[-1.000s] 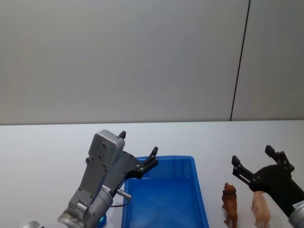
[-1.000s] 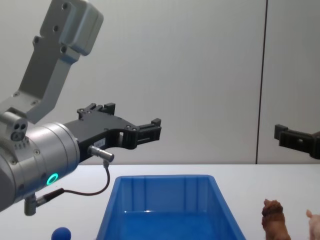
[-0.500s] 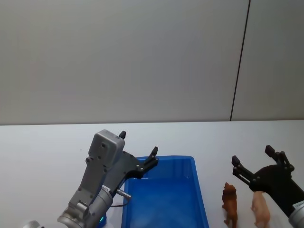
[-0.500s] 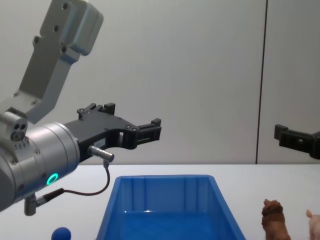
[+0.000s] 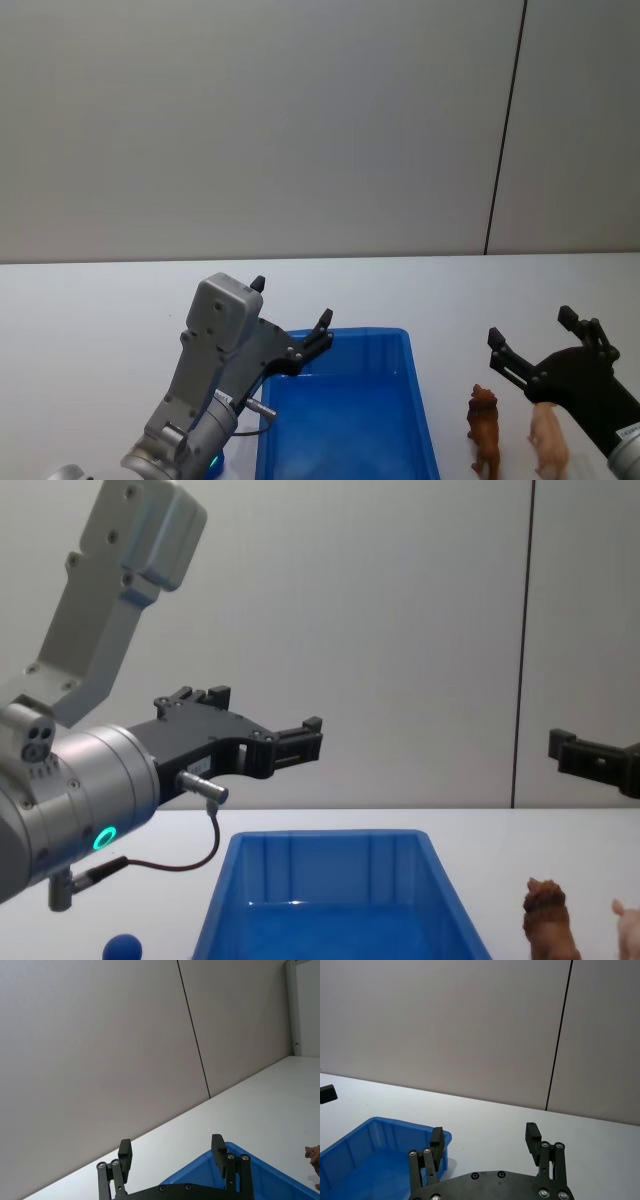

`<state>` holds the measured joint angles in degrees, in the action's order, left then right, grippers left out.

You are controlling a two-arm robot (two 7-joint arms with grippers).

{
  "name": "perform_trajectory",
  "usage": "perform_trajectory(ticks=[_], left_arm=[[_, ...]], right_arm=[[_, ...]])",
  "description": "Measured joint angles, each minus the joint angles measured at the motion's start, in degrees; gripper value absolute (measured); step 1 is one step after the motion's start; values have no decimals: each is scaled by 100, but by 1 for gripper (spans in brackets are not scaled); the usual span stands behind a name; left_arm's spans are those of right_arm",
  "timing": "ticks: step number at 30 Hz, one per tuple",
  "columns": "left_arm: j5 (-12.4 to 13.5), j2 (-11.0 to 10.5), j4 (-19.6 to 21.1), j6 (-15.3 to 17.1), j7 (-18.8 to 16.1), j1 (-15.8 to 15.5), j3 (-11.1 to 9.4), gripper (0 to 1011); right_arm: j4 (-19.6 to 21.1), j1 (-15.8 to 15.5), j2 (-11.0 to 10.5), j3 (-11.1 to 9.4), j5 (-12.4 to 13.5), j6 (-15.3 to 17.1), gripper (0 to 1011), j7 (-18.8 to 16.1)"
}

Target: Pick up the two dolls from the table and place them into the box.

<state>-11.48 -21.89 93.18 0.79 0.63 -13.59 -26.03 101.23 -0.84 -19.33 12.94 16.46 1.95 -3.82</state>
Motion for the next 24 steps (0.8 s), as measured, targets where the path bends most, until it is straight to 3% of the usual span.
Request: perform_trajectory(ticks=[14, 24], left_arm=[[0, 0, 0, 0, 0, 0, 0, 1001], [0, 0, 0, 0, 0, 0, 0, 1001]], right_arm=[[15, -11, 11, 7, -25, 22, 1001, 30], [179, -141, 95, 78, -232, 370, 1001, 465]])
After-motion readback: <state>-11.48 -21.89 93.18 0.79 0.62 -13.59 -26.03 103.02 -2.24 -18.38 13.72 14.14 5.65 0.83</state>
